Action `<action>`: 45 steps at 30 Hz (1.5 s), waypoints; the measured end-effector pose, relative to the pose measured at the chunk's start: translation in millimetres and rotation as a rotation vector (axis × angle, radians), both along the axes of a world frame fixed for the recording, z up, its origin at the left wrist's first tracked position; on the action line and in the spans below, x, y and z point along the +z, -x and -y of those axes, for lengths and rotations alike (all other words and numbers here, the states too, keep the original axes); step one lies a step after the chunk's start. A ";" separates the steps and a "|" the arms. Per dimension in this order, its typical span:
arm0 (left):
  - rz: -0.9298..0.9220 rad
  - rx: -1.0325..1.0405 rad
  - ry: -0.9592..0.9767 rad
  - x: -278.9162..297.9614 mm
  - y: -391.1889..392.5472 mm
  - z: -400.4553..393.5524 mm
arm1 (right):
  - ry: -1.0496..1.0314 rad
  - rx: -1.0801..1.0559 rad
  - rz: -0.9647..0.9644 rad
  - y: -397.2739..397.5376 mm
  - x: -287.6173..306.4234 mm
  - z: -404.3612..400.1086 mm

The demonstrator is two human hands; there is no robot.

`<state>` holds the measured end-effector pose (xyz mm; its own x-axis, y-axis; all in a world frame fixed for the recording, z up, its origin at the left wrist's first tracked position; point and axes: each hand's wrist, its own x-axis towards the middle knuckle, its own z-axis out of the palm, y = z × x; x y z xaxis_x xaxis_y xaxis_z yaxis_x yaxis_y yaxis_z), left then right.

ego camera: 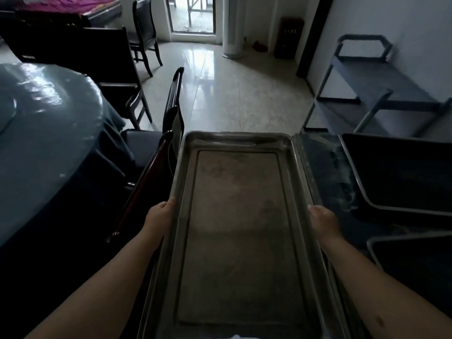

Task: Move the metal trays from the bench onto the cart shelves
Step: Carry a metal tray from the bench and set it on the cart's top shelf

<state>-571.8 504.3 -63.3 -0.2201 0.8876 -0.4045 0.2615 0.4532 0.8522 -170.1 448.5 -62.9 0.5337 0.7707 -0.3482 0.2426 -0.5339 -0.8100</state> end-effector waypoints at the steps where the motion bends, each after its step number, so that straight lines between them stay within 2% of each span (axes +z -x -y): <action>1: -0.008 -0.002 -0.002 -1.4 -5.4 -19.4 | -0.005 0.007 -0.004 -4.7 -2.5 -20.8; 9: -0.023 0.029 -0.023 13.3 -55.7 -174.7 | -0.038 0.076 0.020 -51.8 16.1 -199.8; 15: 0.028 0.044 -0.036 18.8 -77.2 -274.9 | 0.025 0.109 0.025 -75.0 17.1 -303.8; 22: 0.071 -0.011 -0.051 -2.2 -92.4 -429.1 | 0.020 0.056 0.071 -85.6 6.7 -440.0; 27: 0.044 -0.059 -0.052 6.4 -90.8 -571.4 | 0.009 -0.032 0.075 -86.1 11.3 -553.6; 36: -0.004 -0.077 0.043 -2.8 -107.3 -746.3 | 0.033 -0.017 0.100 -99.9 5.4 -719.2; 42: -0.083 -0.079 -0.043 8.4 -153.7 -887.4 | -0.026 -0.027 0.105 -143.5 -6.0 -868.2; 45: -0.108 -0.072 -0.068 20.4 -180.9 -957.4 | -0.020 0.032 0.153 -172.7 3.0 -947.9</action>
<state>-390.9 1461.7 -42.8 -0.1934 0.9274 -0.3203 0.3831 0.3719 0.8455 2.6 1396.4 -59.8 0.5546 0.7939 -0.2492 0.3807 -0.5084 -0.7724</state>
